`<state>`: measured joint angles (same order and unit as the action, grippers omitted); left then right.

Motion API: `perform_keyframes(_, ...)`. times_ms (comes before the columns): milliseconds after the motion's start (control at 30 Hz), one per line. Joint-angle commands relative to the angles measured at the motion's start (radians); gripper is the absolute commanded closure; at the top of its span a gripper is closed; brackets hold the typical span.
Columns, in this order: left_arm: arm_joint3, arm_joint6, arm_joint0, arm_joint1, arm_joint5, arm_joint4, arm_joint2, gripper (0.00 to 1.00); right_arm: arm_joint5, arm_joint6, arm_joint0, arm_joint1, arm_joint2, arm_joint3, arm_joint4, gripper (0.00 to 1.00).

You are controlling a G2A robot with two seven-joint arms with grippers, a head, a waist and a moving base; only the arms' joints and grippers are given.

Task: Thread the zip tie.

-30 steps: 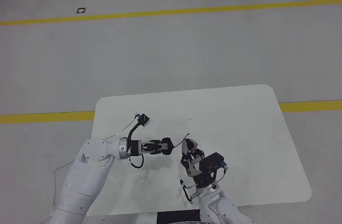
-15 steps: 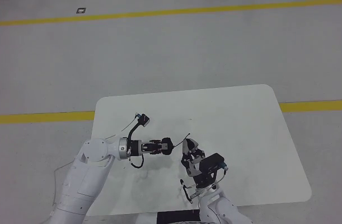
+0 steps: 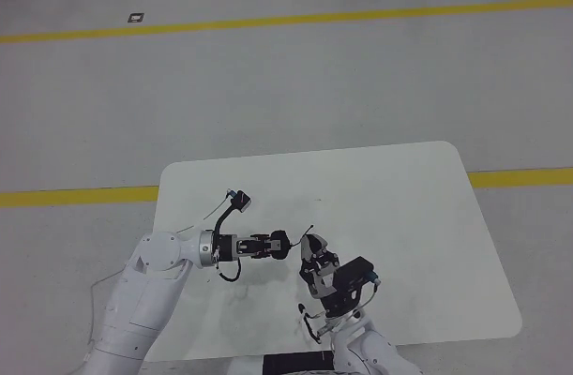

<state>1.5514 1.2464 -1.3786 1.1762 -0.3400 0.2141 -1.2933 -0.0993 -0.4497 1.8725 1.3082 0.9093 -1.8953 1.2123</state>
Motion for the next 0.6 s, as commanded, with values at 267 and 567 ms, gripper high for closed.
perform_keyframes(267,0.0,0.0,0.0,0.0,0.0,0.0,0.0,1.0,0.041,-0.001,0.0,-0.001,-0.006,-0.003,-0.015,1.0)
perform_keyframes(567,0.0,0.0,0.0,0.0,0.0,0.0,0.0,1.0,0.06,0.002,-0.007,-0.001,-0.011,0.0,-0.025,1.0)
